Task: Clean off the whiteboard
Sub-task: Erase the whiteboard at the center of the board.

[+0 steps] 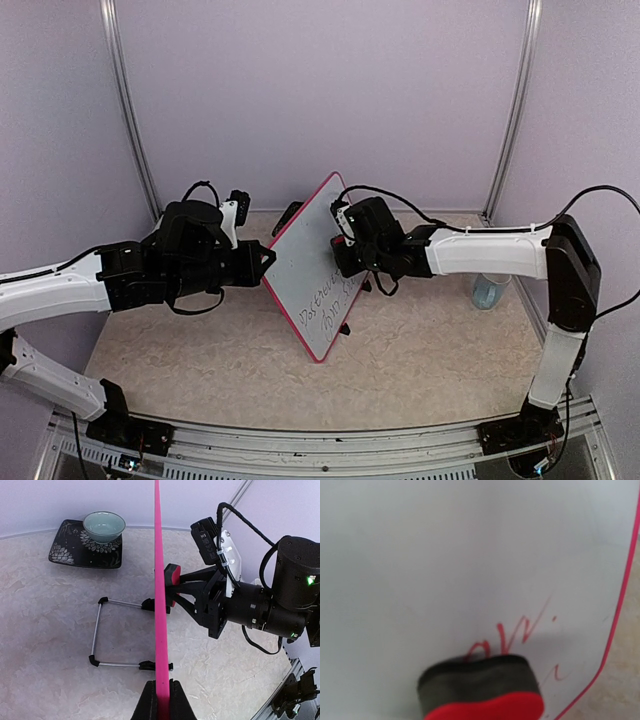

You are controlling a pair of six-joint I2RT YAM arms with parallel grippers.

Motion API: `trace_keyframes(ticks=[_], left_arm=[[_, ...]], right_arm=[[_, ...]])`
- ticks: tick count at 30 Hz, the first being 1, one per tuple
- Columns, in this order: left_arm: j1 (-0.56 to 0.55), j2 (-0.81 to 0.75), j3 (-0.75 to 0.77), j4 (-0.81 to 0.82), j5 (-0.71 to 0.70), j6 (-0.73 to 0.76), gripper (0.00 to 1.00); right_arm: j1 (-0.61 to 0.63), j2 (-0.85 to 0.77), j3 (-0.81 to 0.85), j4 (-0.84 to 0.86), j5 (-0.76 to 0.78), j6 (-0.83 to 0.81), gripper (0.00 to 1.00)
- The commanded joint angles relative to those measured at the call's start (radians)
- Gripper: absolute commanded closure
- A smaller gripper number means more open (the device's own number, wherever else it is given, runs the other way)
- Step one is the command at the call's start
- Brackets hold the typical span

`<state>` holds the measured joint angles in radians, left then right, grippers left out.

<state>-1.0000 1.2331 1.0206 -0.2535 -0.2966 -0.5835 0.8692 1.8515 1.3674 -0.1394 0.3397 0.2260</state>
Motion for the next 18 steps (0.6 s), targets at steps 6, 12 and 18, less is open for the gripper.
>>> trace_keyframes(ticks=[6, 12, 18], left_arm=[[-0.022, -0.017, -0.019, 0.008, 0.088, 0.045, 1.00], [-0.021, -0.017, -0.021, 0.009, 0.088, 0.043, 1.00], [-0.022, -0.020, -0.025, 0.009, 0.086, 0.045, 1.00]], right_arm=[[-0.001, -0.009, 0.098, -0.016, -0.041, -0.030, 0.74], [-0.002, 0.018, 0.187, -0.056, 0.008, -0.055, 0.74], [-0.012, 0.081, 0.157, -0.061, 0.010, -0.029, 0.74]])
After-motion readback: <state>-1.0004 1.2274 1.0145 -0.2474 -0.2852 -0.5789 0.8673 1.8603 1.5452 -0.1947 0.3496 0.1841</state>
